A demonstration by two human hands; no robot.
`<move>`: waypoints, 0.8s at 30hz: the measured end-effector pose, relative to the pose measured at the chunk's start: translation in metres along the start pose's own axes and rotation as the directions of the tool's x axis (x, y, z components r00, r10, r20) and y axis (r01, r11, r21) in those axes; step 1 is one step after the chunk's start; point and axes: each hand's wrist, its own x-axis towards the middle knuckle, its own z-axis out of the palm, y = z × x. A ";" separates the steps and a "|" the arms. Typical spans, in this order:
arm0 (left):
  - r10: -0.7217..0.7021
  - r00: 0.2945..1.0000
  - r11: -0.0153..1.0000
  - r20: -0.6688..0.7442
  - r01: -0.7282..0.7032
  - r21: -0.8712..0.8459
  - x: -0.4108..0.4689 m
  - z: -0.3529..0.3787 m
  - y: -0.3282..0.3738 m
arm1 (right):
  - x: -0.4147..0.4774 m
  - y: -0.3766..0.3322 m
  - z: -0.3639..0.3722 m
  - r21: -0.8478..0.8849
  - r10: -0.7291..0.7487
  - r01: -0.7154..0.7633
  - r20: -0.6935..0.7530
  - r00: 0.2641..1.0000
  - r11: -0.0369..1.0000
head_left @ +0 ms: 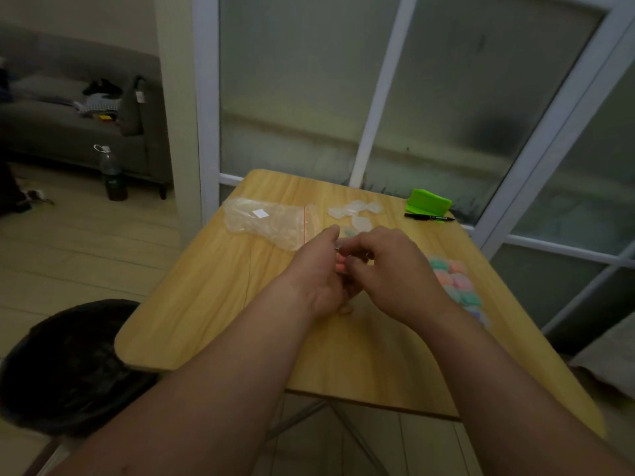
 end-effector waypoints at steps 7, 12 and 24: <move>0.042 0.998 0.999 0.054 -0.042 -0.001 0.004 -0.001 0.003 | 0.003 0.010 -0.009 0.286 0.168 -0.121 -0.146 0.975 0.951; 0.022 0.994 0.999 0.106 -0.027 0.045 0.004 0.000 0.004 | 0.005 0.014 -0.007 0.339 0.226 -0.205 -0.022 0.974 0.918; 0.041 0.988 0.999 0.146 -0.046 0.027 -0.007 0.002 0.006 | -0.017 0.002 -0.006 0.263 0.036 -0.039 0.016 0.999 0.964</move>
